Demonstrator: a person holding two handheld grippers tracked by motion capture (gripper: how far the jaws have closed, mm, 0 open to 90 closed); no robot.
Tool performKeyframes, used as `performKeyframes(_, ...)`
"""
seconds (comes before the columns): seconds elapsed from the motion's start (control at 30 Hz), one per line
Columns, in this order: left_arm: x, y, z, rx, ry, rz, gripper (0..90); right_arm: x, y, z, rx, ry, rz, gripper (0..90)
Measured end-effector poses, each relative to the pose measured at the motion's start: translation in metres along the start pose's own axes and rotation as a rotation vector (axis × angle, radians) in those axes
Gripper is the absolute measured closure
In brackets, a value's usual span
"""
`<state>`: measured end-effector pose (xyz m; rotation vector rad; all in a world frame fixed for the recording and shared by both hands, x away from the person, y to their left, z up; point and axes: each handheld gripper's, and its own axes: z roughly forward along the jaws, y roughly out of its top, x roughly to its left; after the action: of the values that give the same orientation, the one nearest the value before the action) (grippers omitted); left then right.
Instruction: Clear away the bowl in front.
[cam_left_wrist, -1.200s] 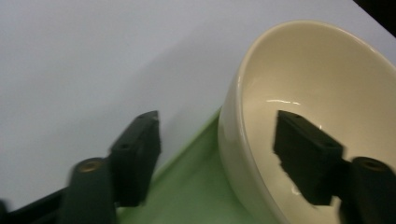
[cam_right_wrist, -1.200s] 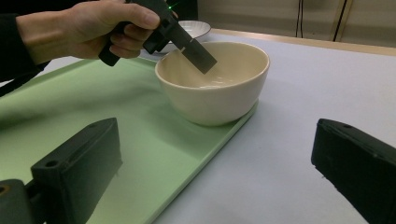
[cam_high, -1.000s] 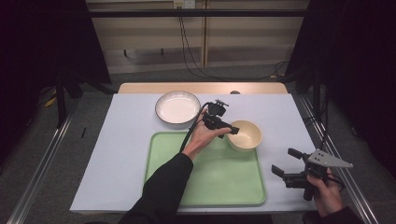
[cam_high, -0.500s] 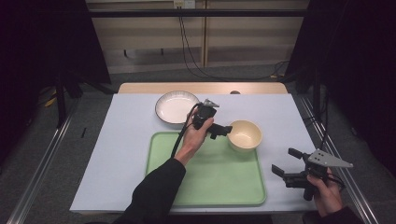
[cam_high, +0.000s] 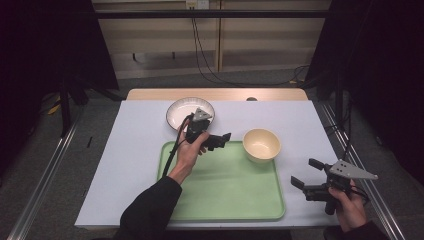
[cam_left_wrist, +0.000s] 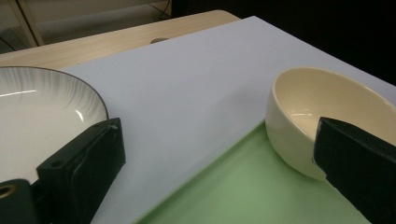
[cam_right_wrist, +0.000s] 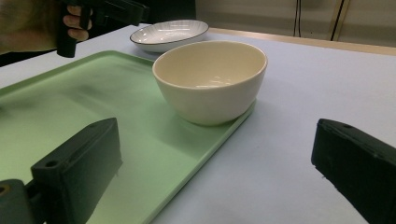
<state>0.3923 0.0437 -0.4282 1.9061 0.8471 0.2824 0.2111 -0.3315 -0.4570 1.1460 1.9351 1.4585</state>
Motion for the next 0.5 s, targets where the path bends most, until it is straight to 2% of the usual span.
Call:
performKeyframes(0.03,0.001,-0.001,-0.005,0.005,0.025,0.026,2.2,0.000,0.000,0.000,0.000,0.000,0.000,1.0)
performKeyframes(0.07,0.002,-0.001,-0.009,-0.002,0.045,0.036,2.6,0.000,0.000,0.000,0.000,0.000,0.001,1.0)
performKeyframes(0.17,0.005,-0.004,-0.023,-0.015,0.057,0.052,2.3,0.000,0.000,0.000,0.002,-0.002,0.001,1.1)
performKeyframes(0.2,0.006,-0.004,-0.031,-0.025,0.083,0.082,2.7,0.000,0.000,0.000,0.004,-0.002,0.004,1.0)
performKeyframes(0.27,0.006,-0.005,-0.035,-0.032,0.094,0.076,3.1,0.000,0.000,0.001,0.004,-0.004,-0.002,1.1)
performKeyframes(0.3,0.006,-0.005,-0.038,-0.030,0.096,0.088,3.1,0.000,0.000,0.001,0.004,-0.004,-0.002,1.1)
performKeyframes(0.37,0.005,-0.007,-0.046,-0.038,0.129,0.115,3.2,0.000,0.000,0.001,0.003,-0.001,-0.001,1.1)
performKeyframes(0.4,0.005,-0.010,-0.051,-0.056,0.135,0.109,3.2,0.000,0.000,0.001,0.004,0.001,-0.003,1.0)
performKeyframes(0.5,0.004,-0.013,-0.057,-0.067,0.137,0.114,2.8,0.000,0.000,0.001,0.004,-0.001,-0.005,1.1)
